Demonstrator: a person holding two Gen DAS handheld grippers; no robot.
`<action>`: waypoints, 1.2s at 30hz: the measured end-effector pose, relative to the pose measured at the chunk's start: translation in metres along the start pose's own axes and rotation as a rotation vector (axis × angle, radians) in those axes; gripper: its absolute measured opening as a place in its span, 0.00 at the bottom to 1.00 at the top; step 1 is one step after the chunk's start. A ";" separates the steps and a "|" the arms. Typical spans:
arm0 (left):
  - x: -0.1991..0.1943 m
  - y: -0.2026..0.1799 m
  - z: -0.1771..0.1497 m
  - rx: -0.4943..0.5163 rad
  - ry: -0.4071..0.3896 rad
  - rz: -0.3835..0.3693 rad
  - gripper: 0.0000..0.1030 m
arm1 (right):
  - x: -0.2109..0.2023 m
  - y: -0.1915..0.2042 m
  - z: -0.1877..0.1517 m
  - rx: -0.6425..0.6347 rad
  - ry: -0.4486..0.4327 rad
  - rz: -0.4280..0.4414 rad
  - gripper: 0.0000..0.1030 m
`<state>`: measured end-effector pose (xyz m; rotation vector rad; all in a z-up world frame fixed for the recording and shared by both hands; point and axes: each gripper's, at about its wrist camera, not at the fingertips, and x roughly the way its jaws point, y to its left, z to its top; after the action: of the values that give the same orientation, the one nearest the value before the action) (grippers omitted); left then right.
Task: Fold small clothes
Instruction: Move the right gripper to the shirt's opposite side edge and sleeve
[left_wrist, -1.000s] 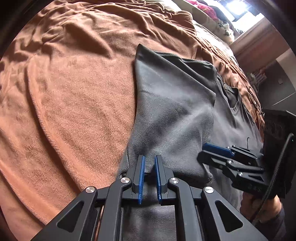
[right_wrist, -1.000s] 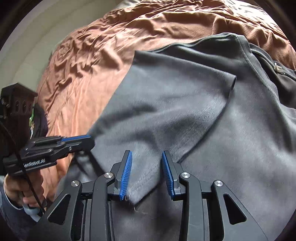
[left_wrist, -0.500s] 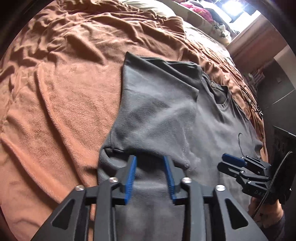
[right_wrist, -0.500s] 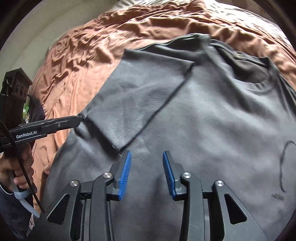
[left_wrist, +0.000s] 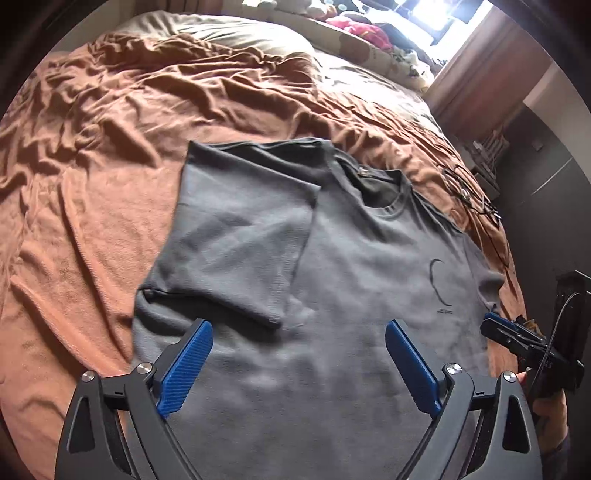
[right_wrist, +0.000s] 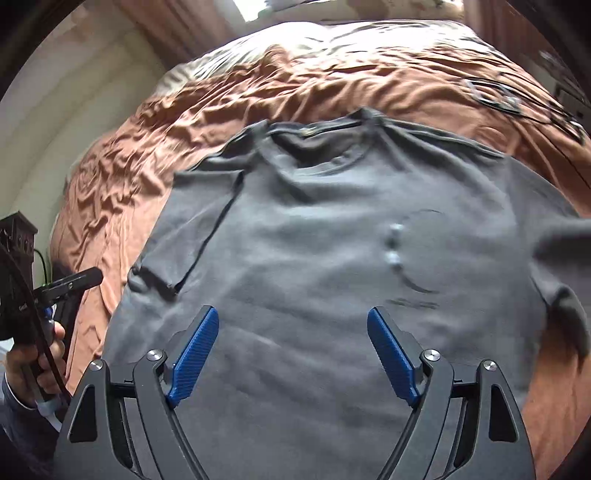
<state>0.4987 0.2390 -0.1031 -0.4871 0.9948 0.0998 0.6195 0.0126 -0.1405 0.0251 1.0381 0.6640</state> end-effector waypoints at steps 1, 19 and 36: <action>0.000 -0.007 -0.001 0.007 0.000 -0.003 0.93 | -0.008 -0.005 -0.003 0.014 -0.009 -0.007 0.86; 0.034 -0.120 -0.010 0.121 0.038 -0.088 0.93 | -0.123 -0.114 -0.064 0.283 -0.164 -0.123 1.00; 0.093 -0.205 -0.003 0.205 0.077 -0.140 0.69 | -0.137 -0.223 -0.070 0.435 -0.176 -0.125 0.59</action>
<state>0.6086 0.0426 -0.1101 -0.3731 1.0307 -0.1462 0.6282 -0.2580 -0.1416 0.3879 0.9875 0.3066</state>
